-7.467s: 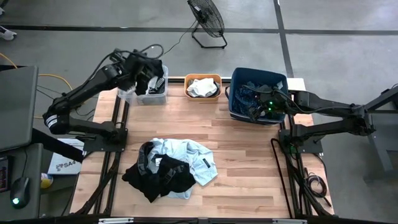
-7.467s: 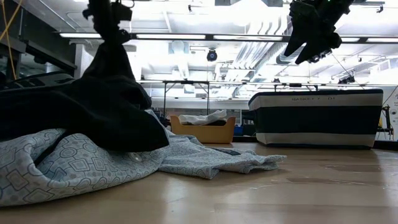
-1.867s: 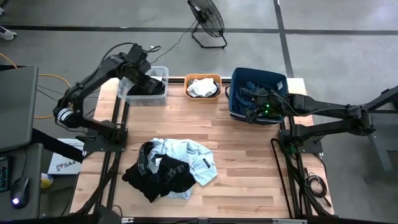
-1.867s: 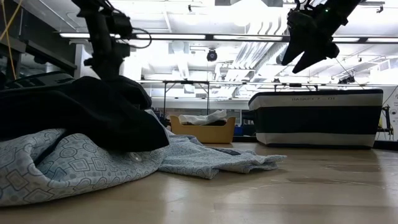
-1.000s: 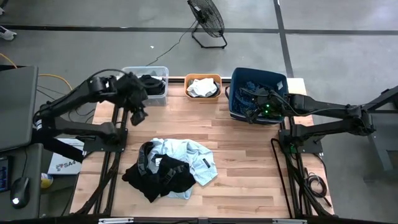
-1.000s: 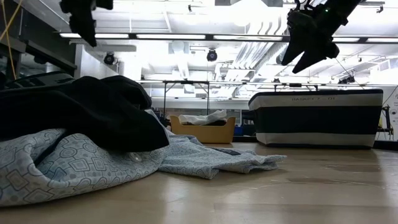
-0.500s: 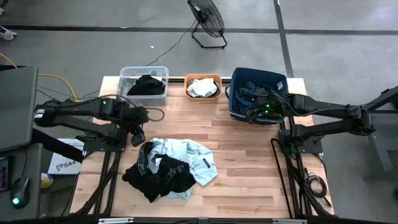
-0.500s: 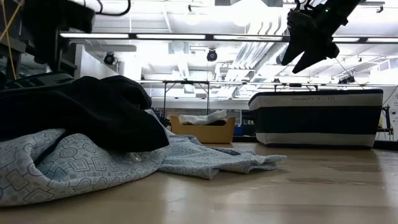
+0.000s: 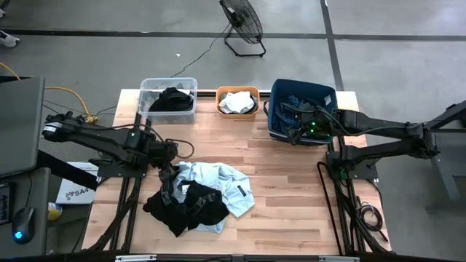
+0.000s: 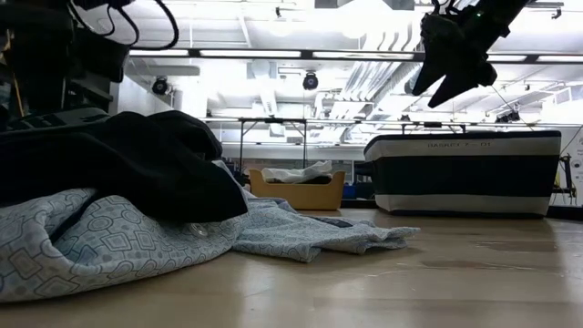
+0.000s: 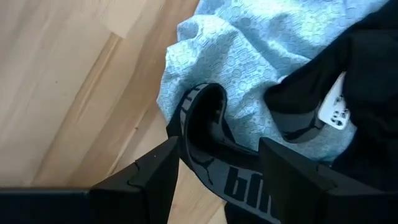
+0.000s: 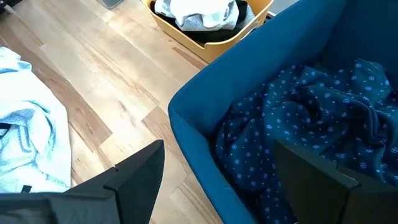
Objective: Pick & Place Cloths
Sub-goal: Put the black underwear into the transparent bin
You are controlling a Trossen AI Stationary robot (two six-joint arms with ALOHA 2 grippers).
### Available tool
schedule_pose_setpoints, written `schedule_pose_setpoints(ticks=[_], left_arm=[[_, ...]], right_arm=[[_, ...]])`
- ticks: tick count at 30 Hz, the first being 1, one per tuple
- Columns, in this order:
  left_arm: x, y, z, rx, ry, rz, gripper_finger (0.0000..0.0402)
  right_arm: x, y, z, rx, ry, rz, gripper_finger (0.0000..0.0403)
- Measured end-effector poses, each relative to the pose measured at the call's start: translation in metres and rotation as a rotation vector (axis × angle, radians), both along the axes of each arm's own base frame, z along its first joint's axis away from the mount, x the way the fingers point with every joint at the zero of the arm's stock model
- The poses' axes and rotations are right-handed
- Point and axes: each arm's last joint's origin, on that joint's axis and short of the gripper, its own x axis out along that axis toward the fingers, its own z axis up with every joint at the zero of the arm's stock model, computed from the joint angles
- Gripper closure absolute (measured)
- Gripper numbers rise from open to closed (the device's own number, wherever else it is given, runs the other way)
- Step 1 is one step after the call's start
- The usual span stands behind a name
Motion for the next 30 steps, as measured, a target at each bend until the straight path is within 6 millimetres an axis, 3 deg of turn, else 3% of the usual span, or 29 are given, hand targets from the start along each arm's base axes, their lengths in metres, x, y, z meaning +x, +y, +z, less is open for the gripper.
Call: schedule_pose_setpoints(ticks=[13, 30], left_arm=[[-0.002, 0.002, -0.027, 0.024, 0.01, 0.073, 0.0188], [0.003, 0.0, -0.027, -0.019, -0.042, 0.019, 0.0188]], right_arm=[[0.0, 0.0, 0.0, -0.001, -0.001, -0.001, 0.0114], [0.001, 0.0, 0.001, -0.005, -0.014, -0.002, 0.0114]])
